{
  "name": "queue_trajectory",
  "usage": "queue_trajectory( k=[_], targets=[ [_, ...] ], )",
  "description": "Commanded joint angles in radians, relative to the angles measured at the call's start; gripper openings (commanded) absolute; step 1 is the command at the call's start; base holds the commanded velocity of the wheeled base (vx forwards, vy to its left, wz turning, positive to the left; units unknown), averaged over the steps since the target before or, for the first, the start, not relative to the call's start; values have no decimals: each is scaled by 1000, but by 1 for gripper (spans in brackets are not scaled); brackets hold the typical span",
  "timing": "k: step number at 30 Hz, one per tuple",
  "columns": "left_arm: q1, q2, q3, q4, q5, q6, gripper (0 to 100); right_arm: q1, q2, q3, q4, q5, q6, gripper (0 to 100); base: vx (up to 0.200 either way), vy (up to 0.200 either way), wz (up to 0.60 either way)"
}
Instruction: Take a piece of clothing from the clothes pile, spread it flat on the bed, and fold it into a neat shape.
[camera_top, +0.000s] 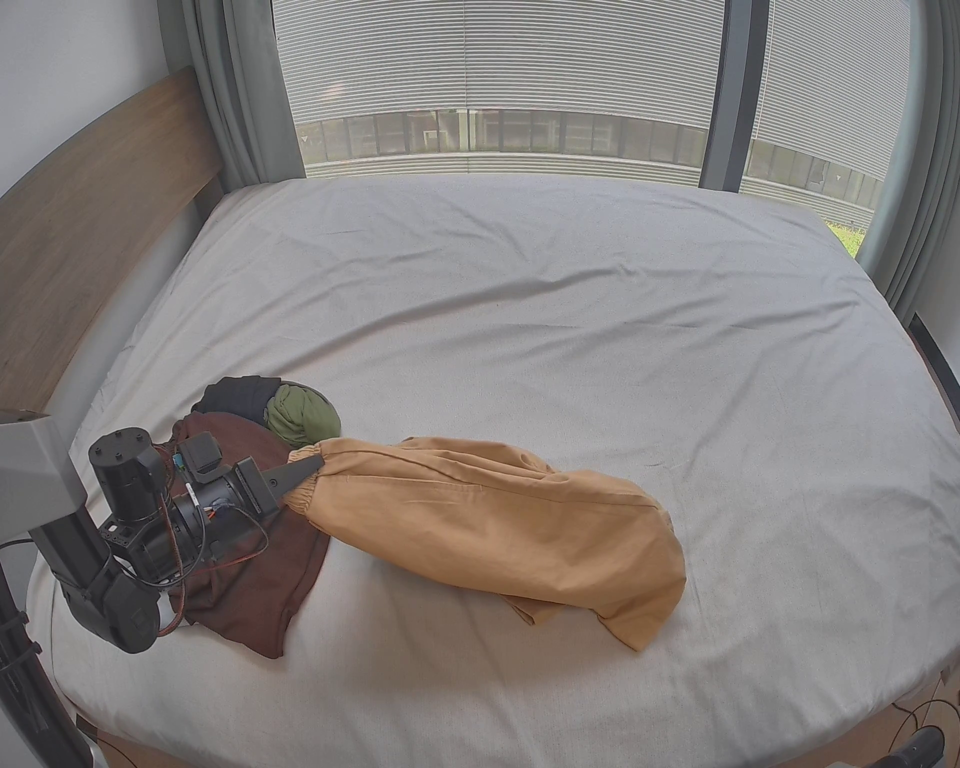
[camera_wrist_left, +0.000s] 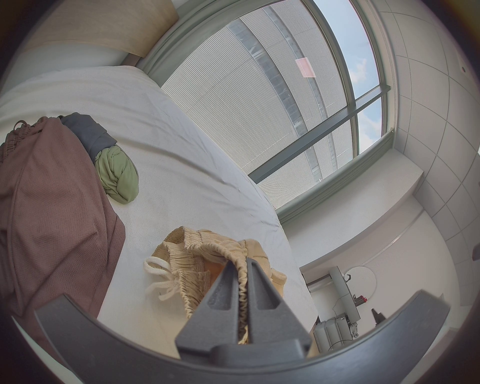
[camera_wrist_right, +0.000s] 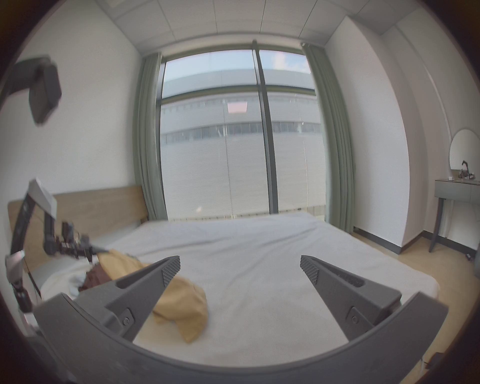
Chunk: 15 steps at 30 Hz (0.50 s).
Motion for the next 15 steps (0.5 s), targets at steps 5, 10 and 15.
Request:
queue_trajectory(
  k=[5, 10, 15],
  targets=[
    [15, 1, 2, 2, 4, 41, 0, 202, 517, -252, -42, 170, 344, 100, 0, 0, 0],
    [15, 6, 1, 4, 4, 48, 0, 235, 769, -350, -68, 179, 361, 100, 0, 0, 0],
    [18, 6, -7, 4, 4, 48, 0, 239, 928, -409, -128, 219, 355, 100, 0, 0, 0]
  ],
)
